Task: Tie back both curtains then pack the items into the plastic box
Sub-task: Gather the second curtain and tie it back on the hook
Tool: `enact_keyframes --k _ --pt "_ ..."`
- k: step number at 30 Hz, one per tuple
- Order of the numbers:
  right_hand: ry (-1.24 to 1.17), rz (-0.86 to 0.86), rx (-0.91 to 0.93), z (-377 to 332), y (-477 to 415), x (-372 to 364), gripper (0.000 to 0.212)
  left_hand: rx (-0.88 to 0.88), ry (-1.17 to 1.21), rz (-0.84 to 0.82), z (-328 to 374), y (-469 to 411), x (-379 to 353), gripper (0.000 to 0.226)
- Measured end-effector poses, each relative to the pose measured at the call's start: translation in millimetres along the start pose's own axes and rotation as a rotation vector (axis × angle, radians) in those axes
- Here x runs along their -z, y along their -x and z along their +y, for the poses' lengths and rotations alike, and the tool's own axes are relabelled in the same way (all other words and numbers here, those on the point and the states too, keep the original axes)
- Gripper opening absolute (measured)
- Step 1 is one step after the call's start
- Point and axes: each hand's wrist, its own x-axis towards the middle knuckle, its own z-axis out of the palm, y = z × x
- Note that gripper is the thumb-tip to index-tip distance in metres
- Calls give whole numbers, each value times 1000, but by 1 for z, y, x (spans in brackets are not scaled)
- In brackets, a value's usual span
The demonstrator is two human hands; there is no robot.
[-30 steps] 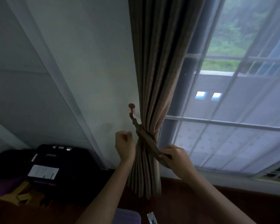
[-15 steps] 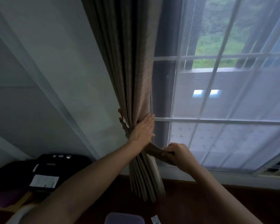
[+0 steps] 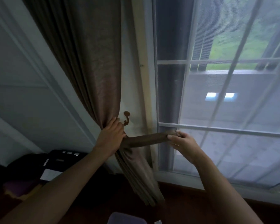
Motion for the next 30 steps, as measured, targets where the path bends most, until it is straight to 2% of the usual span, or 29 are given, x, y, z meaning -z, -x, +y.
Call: enact_keyframes --k 3,6,8,10,13,16,18,22,27,30 --pt "-439 -55 -48 9 -17 -28 20 13 8 -2 -7 3 -2 49" --pt "-588 -91 -93 22 -32 -50 17 20 13 -8 -16 7 -7 51" --pt "-606 -53 -171 30 -38 -60 36 32 29 7 -22 10 -8 52" --pt "-527 -21 -235 39 -44 -74 46 27 31 22 -30 14 -11 55" --pt "-366 -6 -222 39 -49 -99 30 22 51 21 -36 19 -11 59" --pt "-248 -28 -108 32 -63 -124 21 14 53 16 -44 22 -12 58" --pt "-194 -27 -41 30 -74 -136 21 -13 42 9 -49 24 -13 55" --pt "156 2 86 35 -94 -150 24 -42 46 38 -54 26 -17 45" --pt "416 111 212 39 -107 -160 24 -44 23 72 -53 28 -26 28" --pt "628 114 218 51 -116 -158 24 -38 42 97 -49 27 -25 20"
